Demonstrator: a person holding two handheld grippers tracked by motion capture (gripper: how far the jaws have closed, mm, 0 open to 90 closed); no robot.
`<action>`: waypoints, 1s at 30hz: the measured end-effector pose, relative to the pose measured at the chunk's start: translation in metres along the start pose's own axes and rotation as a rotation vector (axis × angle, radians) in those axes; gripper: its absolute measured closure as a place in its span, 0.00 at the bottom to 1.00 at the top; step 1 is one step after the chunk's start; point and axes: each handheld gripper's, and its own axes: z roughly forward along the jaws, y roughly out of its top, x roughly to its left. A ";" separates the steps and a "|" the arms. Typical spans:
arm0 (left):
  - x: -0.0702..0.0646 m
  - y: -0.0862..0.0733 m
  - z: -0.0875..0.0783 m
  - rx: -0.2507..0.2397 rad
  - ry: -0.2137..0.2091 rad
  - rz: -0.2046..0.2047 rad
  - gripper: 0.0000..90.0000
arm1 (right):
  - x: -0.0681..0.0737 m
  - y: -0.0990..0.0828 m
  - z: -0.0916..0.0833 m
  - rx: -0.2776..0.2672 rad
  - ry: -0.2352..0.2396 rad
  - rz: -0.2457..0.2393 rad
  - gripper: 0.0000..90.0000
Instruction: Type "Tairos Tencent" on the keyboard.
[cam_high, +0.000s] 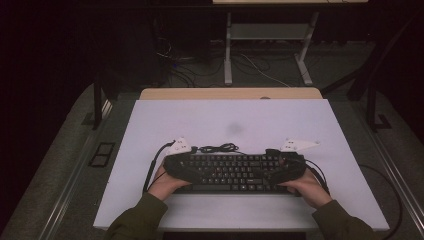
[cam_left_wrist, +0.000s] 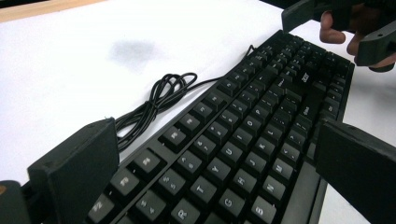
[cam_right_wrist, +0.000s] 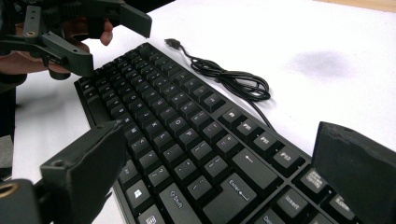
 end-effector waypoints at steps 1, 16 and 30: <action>0.000 0.001 0.001 -0.003 -0.001 0.004 0.00 | 0.000 0.001 0.001 0.000 0.001 -0.002 0.03; -0.006 0.009 0.012 -0.022 -0.010 0.004 0.00 | 0.004 0.003 0.010 0.037 0.035 -0.032 0.19; -0.009 0.005 0.015 -0.001 -0.019 0.017 0.00 | 0.010 -0.003 0.014 0.099 0.064 -0.083 0.51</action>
